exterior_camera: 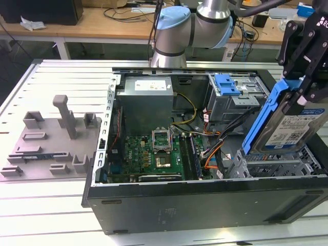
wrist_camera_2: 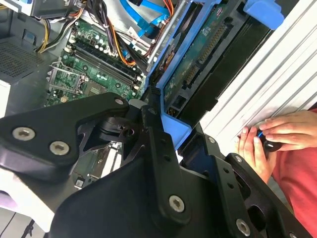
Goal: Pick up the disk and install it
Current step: 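Insert the disk into the insertion slot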
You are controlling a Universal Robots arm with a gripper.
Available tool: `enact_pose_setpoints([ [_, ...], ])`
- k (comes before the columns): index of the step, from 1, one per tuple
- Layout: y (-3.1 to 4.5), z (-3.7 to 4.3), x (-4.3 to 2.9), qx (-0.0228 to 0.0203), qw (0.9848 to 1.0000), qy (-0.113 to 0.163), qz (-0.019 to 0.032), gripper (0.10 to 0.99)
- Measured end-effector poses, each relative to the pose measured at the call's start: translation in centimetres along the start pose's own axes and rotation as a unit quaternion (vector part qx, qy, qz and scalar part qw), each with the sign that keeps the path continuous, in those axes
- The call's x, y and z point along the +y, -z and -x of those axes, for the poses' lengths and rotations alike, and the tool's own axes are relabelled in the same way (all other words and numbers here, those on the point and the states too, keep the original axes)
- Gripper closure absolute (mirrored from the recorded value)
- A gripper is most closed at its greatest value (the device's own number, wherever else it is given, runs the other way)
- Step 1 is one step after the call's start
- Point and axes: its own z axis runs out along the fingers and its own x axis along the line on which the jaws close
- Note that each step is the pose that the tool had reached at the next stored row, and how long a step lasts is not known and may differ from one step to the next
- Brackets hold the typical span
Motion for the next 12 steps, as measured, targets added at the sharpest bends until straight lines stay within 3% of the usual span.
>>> enact_pose_setpoints([
  [12, -0.75, -0.25, -0.13, -0.0003, 0.9999, -0.012, 0.0, 0.722],
])
